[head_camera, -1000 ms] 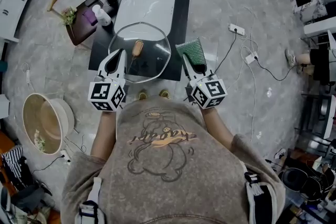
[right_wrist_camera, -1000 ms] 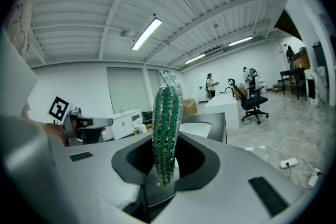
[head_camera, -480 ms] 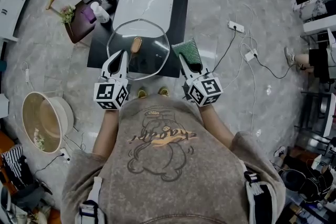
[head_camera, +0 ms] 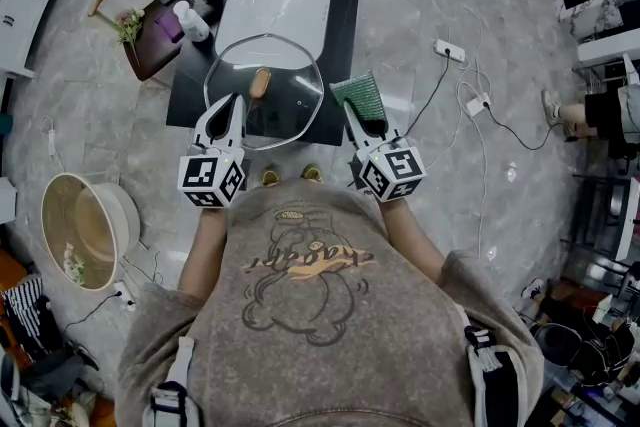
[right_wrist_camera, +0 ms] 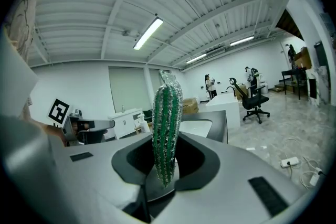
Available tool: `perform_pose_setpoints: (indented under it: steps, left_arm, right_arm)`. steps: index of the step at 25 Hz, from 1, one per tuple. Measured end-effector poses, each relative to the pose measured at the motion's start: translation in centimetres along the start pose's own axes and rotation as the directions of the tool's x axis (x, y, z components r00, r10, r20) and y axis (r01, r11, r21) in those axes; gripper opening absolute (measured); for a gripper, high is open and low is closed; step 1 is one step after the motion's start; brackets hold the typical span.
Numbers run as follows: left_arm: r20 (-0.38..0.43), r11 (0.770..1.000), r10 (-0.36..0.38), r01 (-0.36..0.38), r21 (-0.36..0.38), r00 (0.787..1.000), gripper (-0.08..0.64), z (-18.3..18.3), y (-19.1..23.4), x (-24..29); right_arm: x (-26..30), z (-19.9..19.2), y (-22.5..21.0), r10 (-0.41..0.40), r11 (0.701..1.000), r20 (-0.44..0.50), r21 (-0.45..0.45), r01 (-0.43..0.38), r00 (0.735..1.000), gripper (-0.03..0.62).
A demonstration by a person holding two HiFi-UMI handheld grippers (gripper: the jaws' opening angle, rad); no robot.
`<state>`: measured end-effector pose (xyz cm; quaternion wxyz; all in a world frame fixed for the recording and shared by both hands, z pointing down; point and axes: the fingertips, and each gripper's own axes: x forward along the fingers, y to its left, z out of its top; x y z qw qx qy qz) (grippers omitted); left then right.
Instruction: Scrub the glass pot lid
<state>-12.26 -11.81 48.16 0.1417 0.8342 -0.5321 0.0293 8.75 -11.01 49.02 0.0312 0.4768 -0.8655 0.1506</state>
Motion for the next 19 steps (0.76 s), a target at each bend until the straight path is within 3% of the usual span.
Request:
perform_pose_setpoints:
  steps: [19]
  left_arm:
    - [-0.001,1.0,0.015,-0.015,-0.009,1.0,0.011,-0.09,0.28,-0.44]
  right_arm:
    - [0.25,-0.32,0.83,0.031,0.999,-0.011,0.028,-0.03,0.999,0.092]
